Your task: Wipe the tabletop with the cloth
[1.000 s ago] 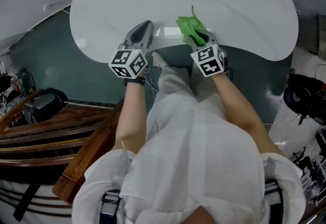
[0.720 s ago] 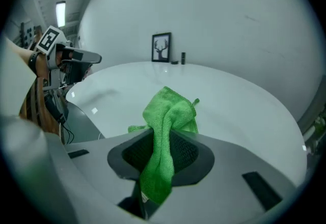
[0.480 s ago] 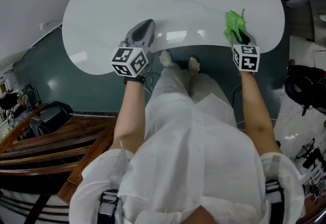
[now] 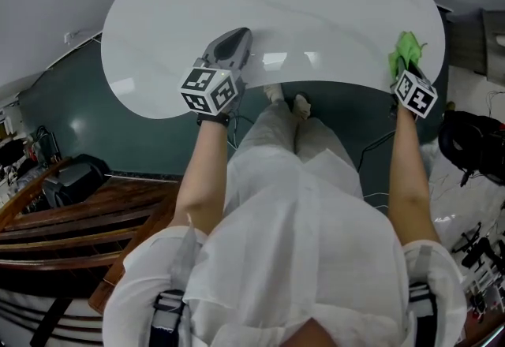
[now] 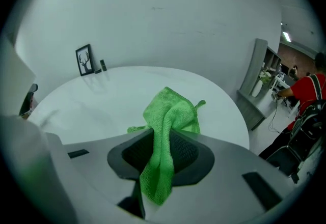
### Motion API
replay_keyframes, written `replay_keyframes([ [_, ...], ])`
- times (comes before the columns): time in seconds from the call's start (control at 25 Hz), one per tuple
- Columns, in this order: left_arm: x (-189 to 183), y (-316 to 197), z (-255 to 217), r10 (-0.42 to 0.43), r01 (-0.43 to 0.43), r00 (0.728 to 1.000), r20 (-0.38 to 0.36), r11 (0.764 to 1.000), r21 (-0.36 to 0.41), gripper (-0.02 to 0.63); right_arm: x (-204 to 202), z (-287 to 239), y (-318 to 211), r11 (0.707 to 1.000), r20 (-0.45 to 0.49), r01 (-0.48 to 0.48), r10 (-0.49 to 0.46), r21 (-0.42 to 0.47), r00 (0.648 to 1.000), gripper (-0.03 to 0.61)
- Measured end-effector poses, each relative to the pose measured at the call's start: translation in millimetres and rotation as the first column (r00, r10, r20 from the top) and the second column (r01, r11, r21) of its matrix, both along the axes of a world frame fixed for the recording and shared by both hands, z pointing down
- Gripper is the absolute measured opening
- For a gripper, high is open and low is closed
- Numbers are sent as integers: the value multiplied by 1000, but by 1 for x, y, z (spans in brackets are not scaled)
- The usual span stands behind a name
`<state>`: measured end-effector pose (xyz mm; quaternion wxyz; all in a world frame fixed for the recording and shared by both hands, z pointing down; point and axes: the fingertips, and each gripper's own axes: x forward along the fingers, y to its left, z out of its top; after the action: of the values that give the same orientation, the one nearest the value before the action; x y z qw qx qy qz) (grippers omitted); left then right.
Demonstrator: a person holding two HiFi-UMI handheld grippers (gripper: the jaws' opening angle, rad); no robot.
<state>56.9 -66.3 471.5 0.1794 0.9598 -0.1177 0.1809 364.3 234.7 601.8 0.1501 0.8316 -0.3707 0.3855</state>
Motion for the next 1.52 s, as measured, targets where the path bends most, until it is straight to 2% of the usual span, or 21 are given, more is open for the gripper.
replay_keyframes([
  [0.08,-8,-14,-1,-18,18,1000,-2,1000,-1,26,-2,-1,-22,1000,6,-13,13,16,1000,83],
  [0.16,-18,-28,0,-42,42,999,0,999,-3,26,-11,-1,-51,1000,6,21,-21,13,1000,83],
  [0.32,-40,-61,4,-102,102,995,1,995,-11,26,-45,-1,-133,991,-4,135,-135,3,991,83],
  [0.56,-70,-103,5,-179,179,984,-1,984,-20,26,-118,-10,-255,948,-10,317,-316,15,949,83],
  [0.64,-78,-119,4,-196,196,981,-1,980,-22,26,-149,-13,-294,918,-9,397,-397,14,918,83],
  [0.8,-100,-144,4,-224,224,975,-8,974,-23,26,-223,-15,-353,827,-17,562,-562,2,827,83],
  [1.0,-121,-164,4,-239,238,971,-21,971,-23,26,-293,-20,-396,734,-15,680,-679,11,734,83],
  [1.28,-136,-173,13,-232,231,973,-10,972,-32,26,-361,-22,-447,552,-16,834,-834,7,552,83],
  [1.4,-127,-174,17,-235,235,972,-2,971,-40,26,-363,-20,-469,513,-5,858,-858,23,513,83],
  [1.52,-111,-173,18,-236,236,972,5,971,-40,26,-350,-22,-486,512,-16,858,-858,36,513,83],
])
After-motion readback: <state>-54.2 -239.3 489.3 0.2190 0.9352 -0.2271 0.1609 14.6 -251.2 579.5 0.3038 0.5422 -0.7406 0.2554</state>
